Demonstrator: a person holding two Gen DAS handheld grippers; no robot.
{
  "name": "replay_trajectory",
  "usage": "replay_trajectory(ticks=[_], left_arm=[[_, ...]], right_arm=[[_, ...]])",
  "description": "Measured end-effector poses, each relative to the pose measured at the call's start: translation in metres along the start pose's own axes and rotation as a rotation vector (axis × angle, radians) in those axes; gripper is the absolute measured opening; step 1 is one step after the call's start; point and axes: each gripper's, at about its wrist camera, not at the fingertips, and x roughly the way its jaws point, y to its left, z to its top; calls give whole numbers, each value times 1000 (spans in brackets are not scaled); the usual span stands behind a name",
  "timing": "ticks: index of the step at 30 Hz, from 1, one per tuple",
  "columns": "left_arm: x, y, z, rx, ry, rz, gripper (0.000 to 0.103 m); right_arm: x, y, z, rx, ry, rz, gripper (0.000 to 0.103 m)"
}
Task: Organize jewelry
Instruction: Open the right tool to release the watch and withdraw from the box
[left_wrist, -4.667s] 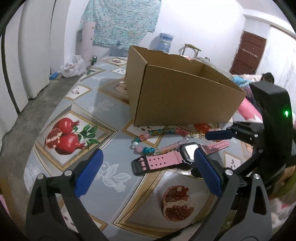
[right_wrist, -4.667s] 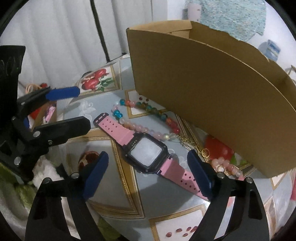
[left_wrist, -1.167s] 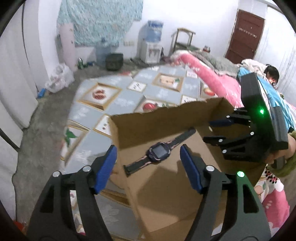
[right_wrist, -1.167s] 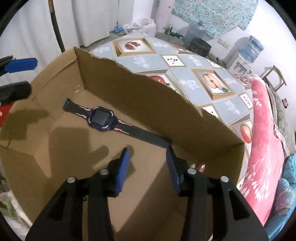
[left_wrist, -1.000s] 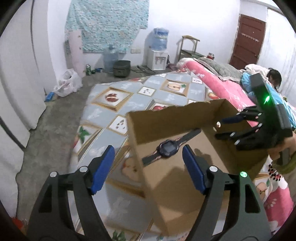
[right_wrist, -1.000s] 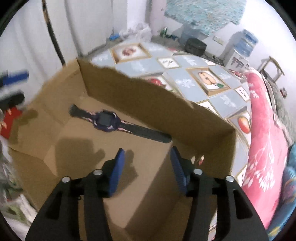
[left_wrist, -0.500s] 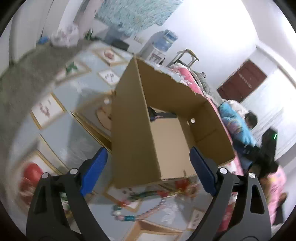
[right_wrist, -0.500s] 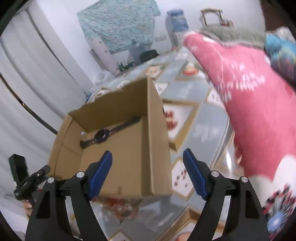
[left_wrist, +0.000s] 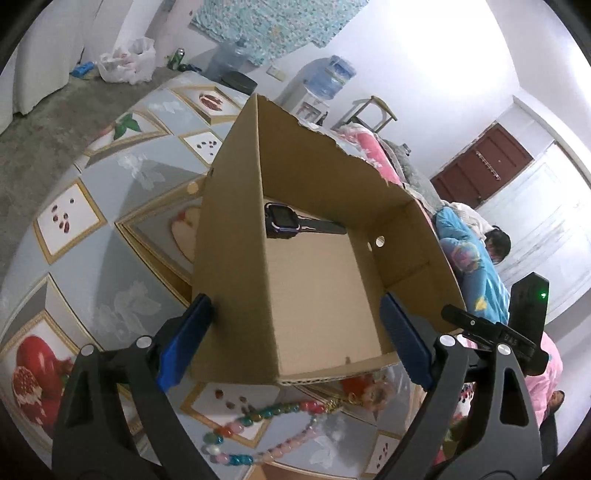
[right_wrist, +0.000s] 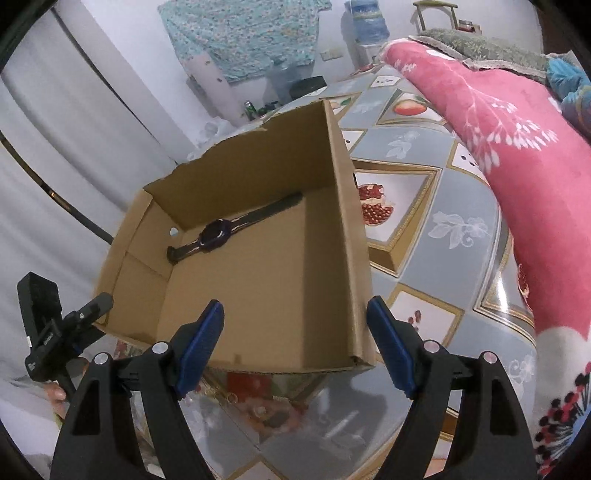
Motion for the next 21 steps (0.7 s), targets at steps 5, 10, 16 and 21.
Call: replay_trajectory(ticks=[5, 10, 16, 21], left_arm=[[-3, 2, 2, 0, -4, 12, 88], [-5, 1, -1, 22, -6, 24, 88], [-16, 0, -6, 36, -29, 23, 88], [-53, -2, -24, 100, -110, 100, 89]], right_arm=[[3, 6, 4, -1, 4, -21, 78], [3, 8, 0, -17, -4, -29, 78], [-6, 0, 0, 21, -20, 16, 78], [-37, -4, -12, -22, -87, -66, 82]])
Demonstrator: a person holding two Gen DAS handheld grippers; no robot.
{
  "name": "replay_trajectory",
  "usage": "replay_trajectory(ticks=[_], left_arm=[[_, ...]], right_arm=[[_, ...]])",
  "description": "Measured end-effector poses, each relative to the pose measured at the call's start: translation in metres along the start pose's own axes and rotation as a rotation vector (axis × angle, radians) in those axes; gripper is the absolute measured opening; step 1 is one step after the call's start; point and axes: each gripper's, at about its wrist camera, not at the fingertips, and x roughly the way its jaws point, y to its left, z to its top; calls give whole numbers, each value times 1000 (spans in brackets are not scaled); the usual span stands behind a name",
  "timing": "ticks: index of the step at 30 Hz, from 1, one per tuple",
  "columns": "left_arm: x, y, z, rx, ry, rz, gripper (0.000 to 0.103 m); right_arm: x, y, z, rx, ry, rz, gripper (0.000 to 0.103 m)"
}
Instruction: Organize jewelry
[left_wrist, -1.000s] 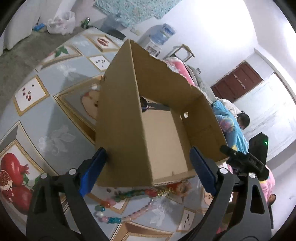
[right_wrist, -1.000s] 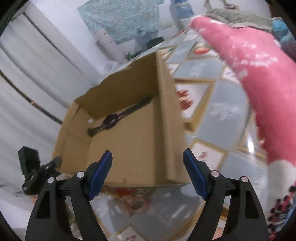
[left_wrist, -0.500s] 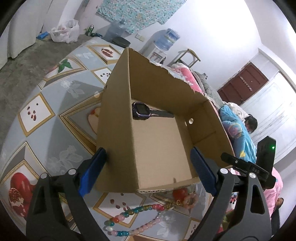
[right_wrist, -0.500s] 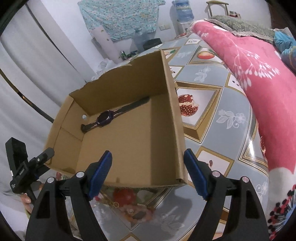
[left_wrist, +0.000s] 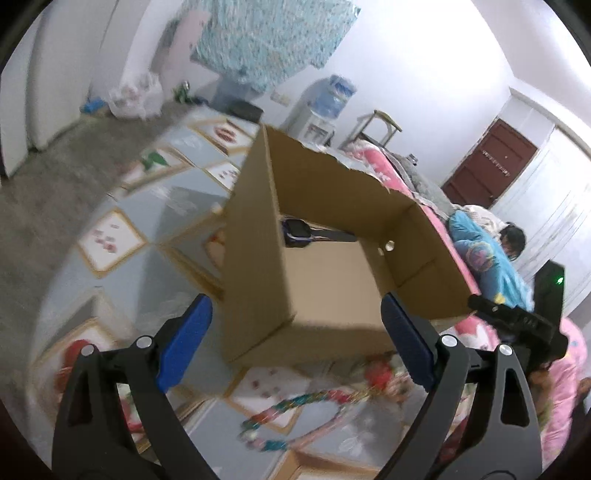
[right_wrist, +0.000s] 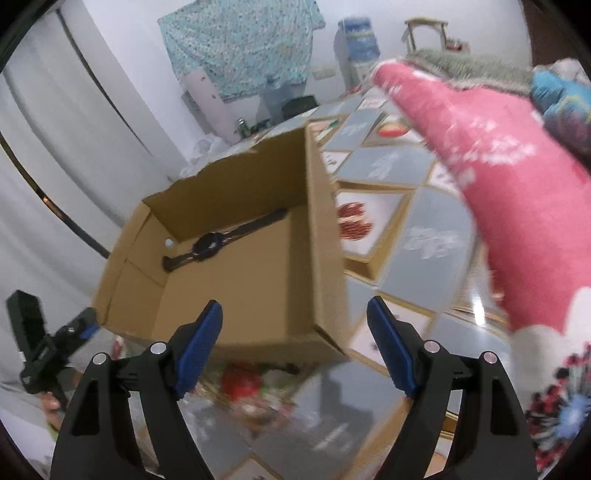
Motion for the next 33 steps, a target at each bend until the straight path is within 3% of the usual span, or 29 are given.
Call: replay_trajectory(ticks=[3, 7, 15, 23, 33], left_arm=[[-29, -2, -20, 62, -19, 60, 89], [-48, -10, -53, 145, 17, 130, 89], [-23, -25, -114, 256, 182, 310, 89], [0, -35, -130, 290, 225, 367, 89], [6, -42, -136, 291, 174, 394, 95]], right_arm=[[-16, -4, -15, -42, -11, -67, 87], [-24, -3, -46, -105, 24, -143, 92], [5, 17, -111, -190, 172, -207, 92], [28, 27, -129, -238, 213, -249, 92], [32, 23, -137, -208, 172, -261, 97]])
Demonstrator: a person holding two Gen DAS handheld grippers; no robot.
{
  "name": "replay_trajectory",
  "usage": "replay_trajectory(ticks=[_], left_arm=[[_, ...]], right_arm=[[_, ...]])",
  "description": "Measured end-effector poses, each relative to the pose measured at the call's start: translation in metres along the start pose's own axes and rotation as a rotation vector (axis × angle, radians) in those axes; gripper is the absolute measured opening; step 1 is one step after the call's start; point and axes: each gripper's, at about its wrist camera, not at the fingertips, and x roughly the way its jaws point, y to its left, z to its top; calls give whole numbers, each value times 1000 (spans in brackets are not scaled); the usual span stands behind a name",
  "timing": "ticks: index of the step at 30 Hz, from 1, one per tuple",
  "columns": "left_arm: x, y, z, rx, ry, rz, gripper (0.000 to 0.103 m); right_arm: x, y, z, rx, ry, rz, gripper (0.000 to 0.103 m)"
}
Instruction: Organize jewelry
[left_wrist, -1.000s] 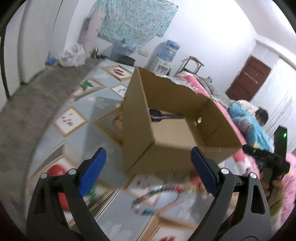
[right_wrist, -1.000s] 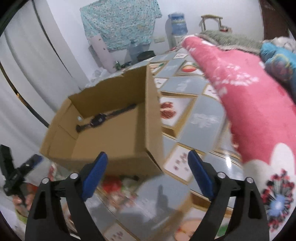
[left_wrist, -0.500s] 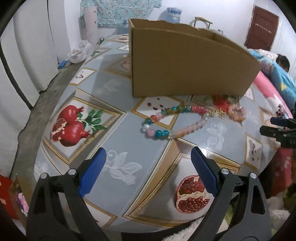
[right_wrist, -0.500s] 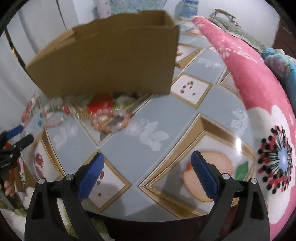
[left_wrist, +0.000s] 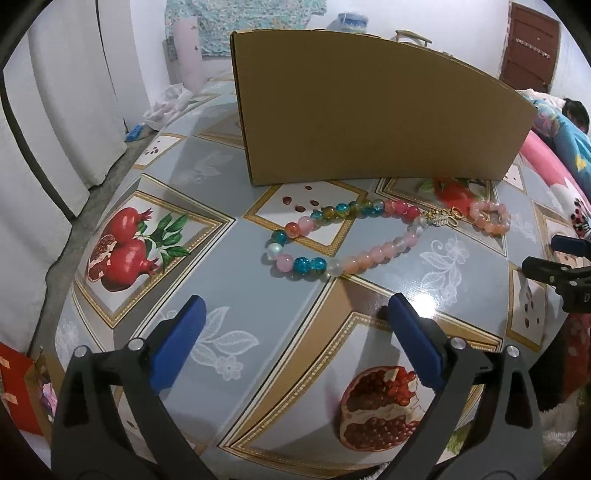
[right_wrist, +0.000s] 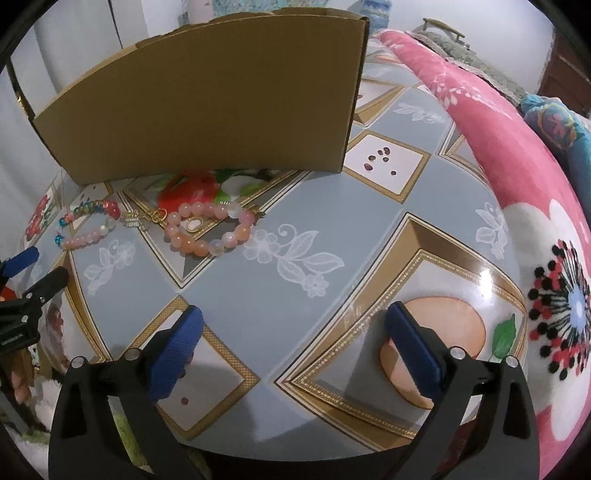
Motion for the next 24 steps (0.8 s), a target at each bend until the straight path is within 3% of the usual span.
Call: replay_trajectory(ticks=[6, 15, 24], left_arm=[[-2, -2, 0, -8, 9, 11, 96], [2, 1, 8, -8, 54, 10, 96], [4, 0, 11, -9, 48, 12, 96]], right_arm=[[1, -1, -2, 8, -29, 8, 97], [3, -2, 2, 23, -11, -4, 97], [3, -1, 2, 25, -10, -6, 97]])
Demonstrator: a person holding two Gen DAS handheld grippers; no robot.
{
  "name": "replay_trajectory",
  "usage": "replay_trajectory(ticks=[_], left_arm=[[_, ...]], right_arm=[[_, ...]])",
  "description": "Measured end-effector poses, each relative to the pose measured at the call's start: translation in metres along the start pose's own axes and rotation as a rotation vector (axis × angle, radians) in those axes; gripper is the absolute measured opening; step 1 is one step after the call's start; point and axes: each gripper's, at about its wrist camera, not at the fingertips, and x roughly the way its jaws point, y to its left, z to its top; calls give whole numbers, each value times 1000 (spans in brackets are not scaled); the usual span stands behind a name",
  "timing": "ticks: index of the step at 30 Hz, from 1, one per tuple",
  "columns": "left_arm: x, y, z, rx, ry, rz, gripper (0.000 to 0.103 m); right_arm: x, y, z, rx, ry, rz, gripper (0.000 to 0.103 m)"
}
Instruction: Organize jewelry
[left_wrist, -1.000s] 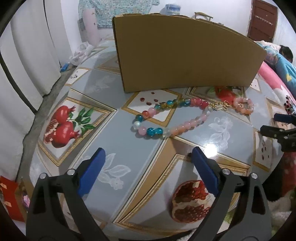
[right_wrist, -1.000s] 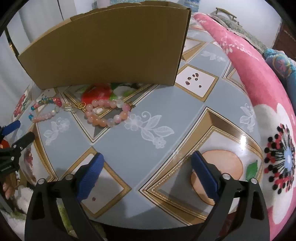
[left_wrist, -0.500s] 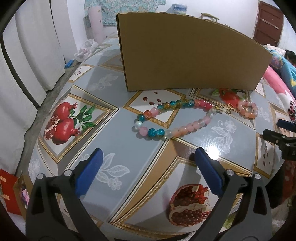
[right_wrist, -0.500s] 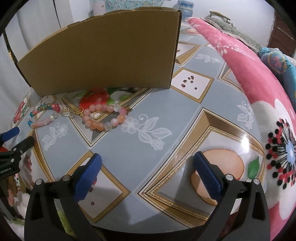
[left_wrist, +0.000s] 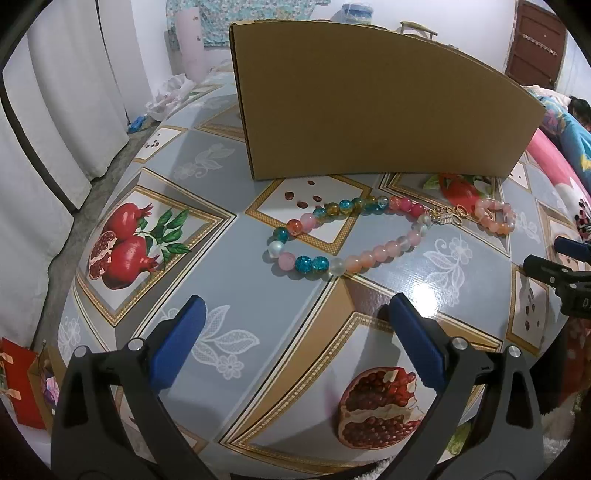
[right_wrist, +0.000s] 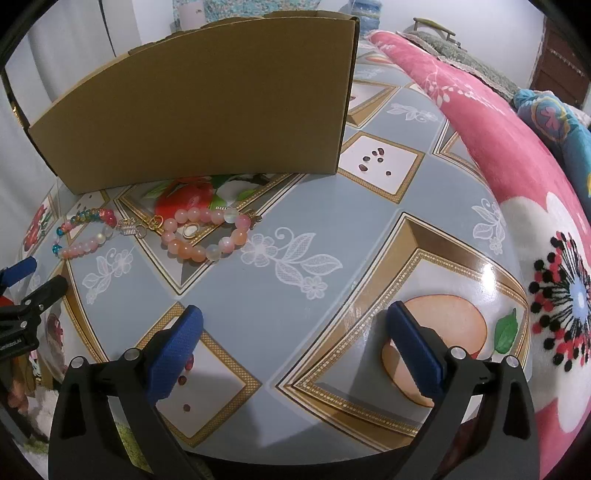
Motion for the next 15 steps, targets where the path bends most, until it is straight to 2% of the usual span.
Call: replay_trajectory(ticks=[15], left_arm=[[0, 2, -1, 11, -6, -13, 96]], right_arm=[[-4, 0, -9, 7, -53, -5, 97]])
